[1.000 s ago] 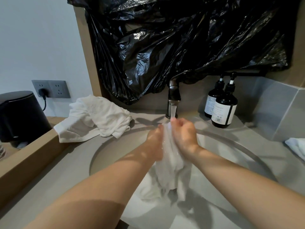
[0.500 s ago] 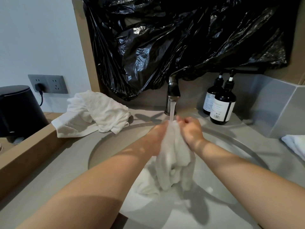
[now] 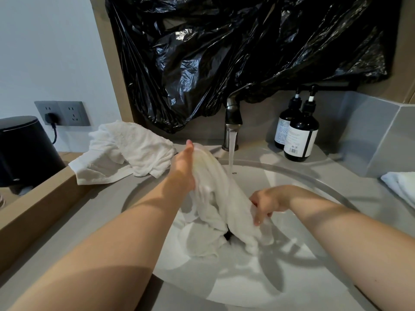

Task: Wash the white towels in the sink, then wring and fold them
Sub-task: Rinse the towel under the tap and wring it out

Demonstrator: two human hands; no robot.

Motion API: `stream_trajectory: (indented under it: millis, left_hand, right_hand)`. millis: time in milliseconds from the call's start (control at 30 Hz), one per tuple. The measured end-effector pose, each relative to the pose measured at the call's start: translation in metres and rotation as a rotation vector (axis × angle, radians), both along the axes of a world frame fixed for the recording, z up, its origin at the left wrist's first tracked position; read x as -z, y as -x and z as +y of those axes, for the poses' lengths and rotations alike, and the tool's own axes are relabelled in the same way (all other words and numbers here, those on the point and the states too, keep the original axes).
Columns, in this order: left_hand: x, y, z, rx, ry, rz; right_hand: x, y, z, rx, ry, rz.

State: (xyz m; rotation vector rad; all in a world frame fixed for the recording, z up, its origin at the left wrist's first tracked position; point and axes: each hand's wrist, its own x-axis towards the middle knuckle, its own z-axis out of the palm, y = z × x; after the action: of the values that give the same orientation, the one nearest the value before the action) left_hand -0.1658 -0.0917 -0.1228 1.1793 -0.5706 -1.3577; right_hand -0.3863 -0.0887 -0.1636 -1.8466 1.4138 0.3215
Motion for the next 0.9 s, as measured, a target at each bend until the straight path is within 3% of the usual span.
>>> stream_trajectory:
  millis: [100, 200, 300, 433, 500, 533, 600, 700, 800, 900]
  left_hand:
    - [-0.002, 0.002, 0.008, -0.003, 0.04, 0.037]
    - [-0.004, 0.001, 0.011, -0.005, 0.067, -0.011]
    - [-0.004, 0.0, 0.007, 0.05, 0.007, -0.399]
    - [0.002, 0.008, 0.011, 0.359, -0.087, -1.204]
    - [0.004, 0.009, 0.015, 0.416, 0.004, -1.365]
    - [0.005, 0.009, 0.015, 0.488, 0.123, -1.307]
    - [0.005, 0.007, 0.016, 0.713, 0.327, -0.966]
    - [0.006, 0.003, 0.017, 0.895, 0.296, -0.573]
    - [0.009, 0.001, 0.017, 0.966, 0.168, -0.457]
    - [0.016, 0.001, 0.013, 0.85, 0.152, -0.391]
  right_hand:
    - [-0.01, 0.007, 0.003, 0.045, 0.1, 0.037]
    - [-0.019, 0.017, 0.003, 0.159, 0.215, -0.121]
    - [-0.027, 0.008, 0.001, 0.326, 0.219, -0.517]
    - [-0.041, -0.008, 0.006, 0.395, 0.306, -0.763]
    - [-0.049, -0.013, 0.008, 0.44, 0.274, -0.899]
    - [-0.053, -0.016, 0.01, 0.454, 0.268, -0.952]
    - [-0.06, -0.021, 0.012, 0.441, 0.244, -1.033]
    - [-0.065, -0.026, 0.014, 0.422, 0.199, -1.094]
    - [-0.062, -0.026, 0.014, 0.5, 0.216, -1.111]
    - [-0.052, -0.022, 0.011, 0.556, 0.29, -1.054]
